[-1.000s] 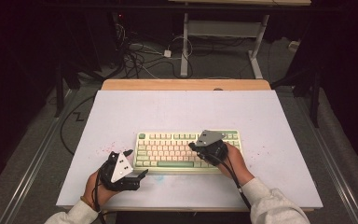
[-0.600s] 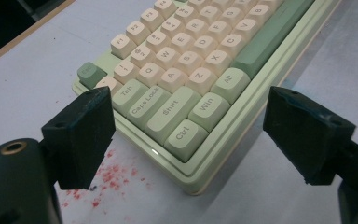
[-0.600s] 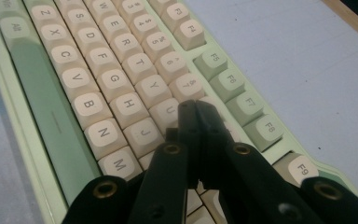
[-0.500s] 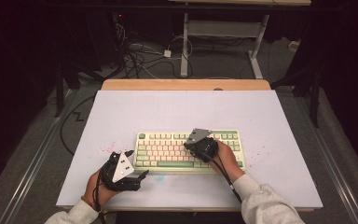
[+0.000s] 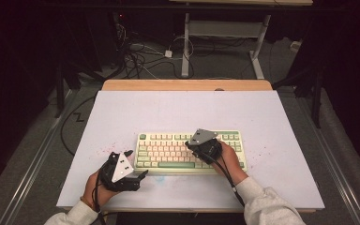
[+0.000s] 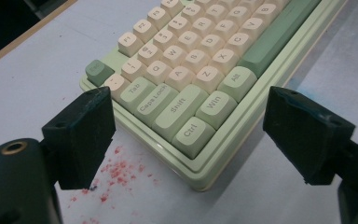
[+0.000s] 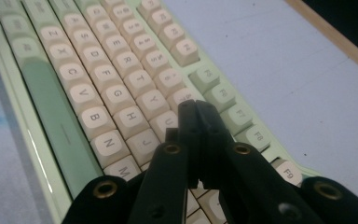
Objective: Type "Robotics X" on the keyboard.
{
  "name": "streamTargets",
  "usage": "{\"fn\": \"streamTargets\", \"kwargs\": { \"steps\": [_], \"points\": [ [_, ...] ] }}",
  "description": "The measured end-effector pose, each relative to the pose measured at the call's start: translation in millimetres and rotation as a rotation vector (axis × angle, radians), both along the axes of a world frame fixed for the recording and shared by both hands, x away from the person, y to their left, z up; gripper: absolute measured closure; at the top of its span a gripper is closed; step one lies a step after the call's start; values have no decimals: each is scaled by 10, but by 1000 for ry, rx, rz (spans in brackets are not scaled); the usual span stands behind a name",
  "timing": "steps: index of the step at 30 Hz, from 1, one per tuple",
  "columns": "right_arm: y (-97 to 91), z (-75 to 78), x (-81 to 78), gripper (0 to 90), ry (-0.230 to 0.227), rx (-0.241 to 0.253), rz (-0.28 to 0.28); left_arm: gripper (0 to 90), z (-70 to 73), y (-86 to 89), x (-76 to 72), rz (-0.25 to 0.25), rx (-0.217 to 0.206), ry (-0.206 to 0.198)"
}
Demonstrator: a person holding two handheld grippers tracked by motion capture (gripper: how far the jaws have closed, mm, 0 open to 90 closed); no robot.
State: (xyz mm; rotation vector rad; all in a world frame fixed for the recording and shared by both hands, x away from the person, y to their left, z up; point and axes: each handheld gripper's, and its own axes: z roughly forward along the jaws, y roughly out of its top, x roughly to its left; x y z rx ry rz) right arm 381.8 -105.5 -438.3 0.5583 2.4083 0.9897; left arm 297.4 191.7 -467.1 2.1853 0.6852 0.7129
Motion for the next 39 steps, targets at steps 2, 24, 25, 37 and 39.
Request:
{"fn": "streamTargets", "kwargs": {
  "steps": [2, 24, 25, 37, 39],
  "points": [
    [-34, 40, -19, 900, -5, 20, 0, 163, 1, 4, 6, 6, -4, 4],
    [-215, 194, -175, 451, -69, 117, -6, 164, 2, 6, 5, 7, -2, 7],
    [-229, 197, -179, 415, -73, 124, -9, 164, 4, 7, 6, 8, -4, 7],
    [-431, 284, -290, 259, -121, 191, -50, 164, 21, 13, 5, 12, -6, 5],
    [-461, 292, -314, 249, -125, 197, -51, 163, 27, 17, 3, 13, -9, 3]
  ]
}}
